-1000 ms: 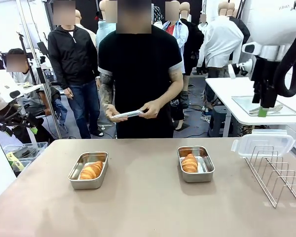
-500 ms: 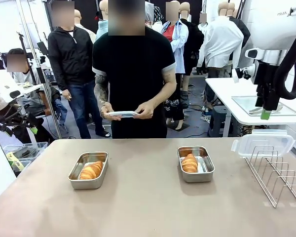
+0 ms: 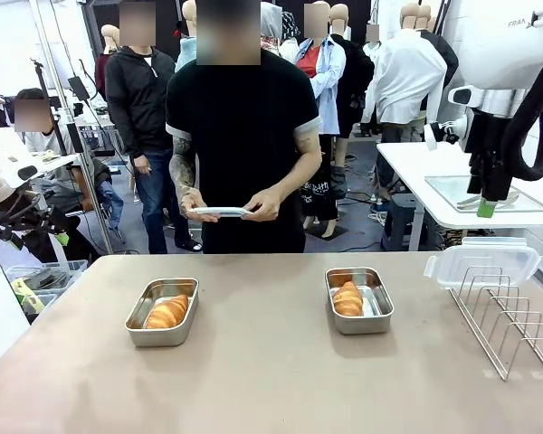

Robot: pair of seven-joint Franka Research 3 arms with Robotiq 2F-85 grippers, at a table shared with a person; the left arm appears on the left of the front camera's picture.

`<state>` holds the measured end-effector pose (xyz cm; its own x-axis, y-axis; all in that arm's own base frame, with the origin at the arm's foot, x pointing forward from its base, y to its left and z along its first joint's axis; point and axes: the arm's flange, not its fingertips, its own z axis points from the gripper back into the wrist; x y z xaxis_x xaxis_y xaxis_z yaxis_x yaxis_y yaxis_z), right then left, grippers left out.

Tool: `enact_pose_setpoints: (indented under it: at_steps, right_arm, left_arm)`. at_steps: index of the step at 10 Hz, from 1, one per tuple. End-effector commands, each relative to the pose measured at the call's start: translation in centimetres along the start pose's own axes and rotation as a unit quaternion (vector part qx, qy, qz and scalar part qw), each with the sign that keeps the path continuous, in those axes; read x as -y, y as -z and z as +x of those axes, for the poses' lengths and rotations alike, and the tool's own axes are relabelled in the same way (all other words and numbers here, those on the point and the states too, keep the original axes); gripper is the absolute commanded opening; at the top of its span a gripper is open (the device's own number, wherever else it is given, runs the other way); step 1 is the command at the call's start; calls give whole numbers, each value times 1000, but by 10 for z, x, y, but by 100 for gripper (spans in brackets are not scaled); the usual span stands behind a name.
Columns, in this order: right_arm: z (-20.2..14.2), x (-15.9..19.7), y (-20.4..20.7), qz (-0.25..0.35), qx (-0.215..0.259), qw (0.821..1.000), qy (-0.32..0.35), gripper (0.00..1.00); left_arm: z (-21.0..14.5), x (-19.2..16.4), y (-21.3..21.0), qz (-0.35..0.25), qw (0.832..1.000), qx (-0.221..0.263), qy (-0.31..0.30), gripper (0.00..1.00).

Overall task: Place the bread in airtight containers.
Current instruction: Pick up one Airtight Container lid and hand it to the human.

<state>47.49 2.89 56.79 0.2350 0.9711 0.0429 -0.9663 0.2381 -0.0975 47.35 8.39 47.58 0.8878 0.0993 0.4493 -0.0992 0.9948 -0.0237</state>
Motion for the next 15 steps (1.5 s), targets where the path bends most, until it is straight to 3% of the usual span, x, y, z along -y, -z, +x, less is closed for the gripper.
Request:
enact_pose_setpoints:
  at_steps: [1,15]
  right_arm:
    - [0,-2,1,2,4,1000,3,100]
    - [0,-2,1,2,4,1000,3,100]
  left_arm:
    - [-1,-1,-1,1,1000,1,-3,100]
    - [-1,-1,-1,1,1000,1,-3,100]
